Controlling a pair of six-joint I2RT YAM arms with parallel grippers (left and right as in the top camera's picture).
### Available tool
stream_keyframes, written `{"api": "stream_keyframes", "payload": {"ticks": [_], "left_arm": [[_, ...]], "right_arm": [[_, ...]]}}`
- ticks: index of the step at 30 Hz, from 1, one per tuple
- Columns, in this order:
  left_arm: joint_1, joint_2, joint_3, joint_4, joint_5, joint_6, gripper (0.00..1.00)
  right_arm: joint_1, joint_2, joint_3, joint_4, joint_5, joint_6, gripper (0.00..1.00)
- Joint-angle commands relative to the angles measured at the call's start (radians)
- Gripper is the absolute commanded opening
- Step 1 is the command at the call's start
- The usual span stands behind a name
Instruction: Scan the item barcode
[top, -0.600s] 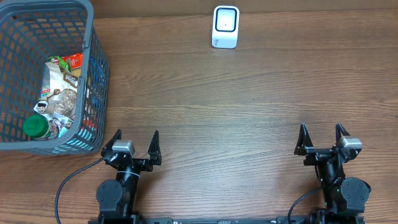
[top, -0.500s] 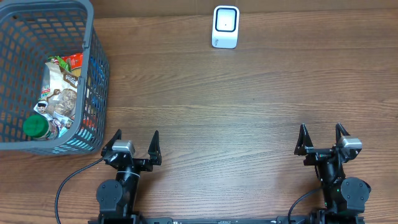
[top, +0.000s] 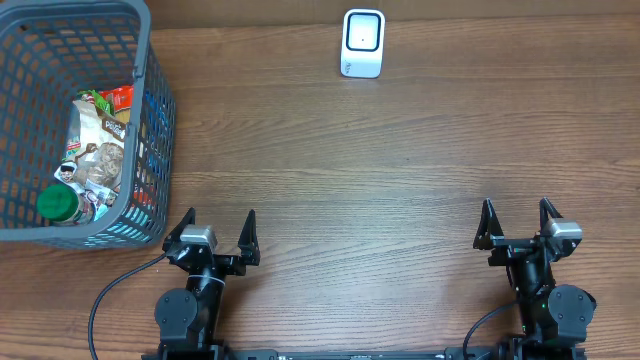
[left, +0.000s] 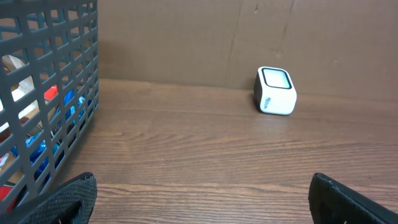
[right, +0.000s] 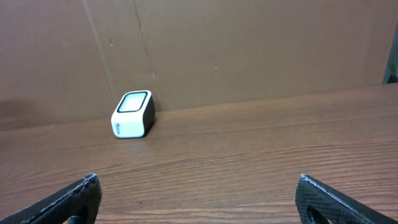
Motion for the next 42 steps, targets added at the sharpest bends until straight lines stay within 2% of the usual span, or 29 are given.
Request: {"api": "stream_keyframes", "payload": {"ticks": [1,34,38,42], "left_arm": [[0.004,-0.011,-0.007,0.001,-0.014,0.011,0.99],[0.004,-0.011,-0.007,0.007,-0.034,0.008,1.00],[0.004,-0.011,0.013,0.011,0.017,-0.099,1.00],[0.004,-0.011,0.098,-0.065,0.058,-0.102,1.00]], "right_arm": [[-0.003,-0.010,-0.011,0.003,0.009,-0.003,1.00],[-0.003,-0.010,-0.011,0.003,0.009,-0.003,1.00],[-0.003,-0.010,-0.011,0.003,0.009,-0.003,1.00],[-0.003,-0.010,-0.011,0.003,0.009,-0.003,1.00]]}}
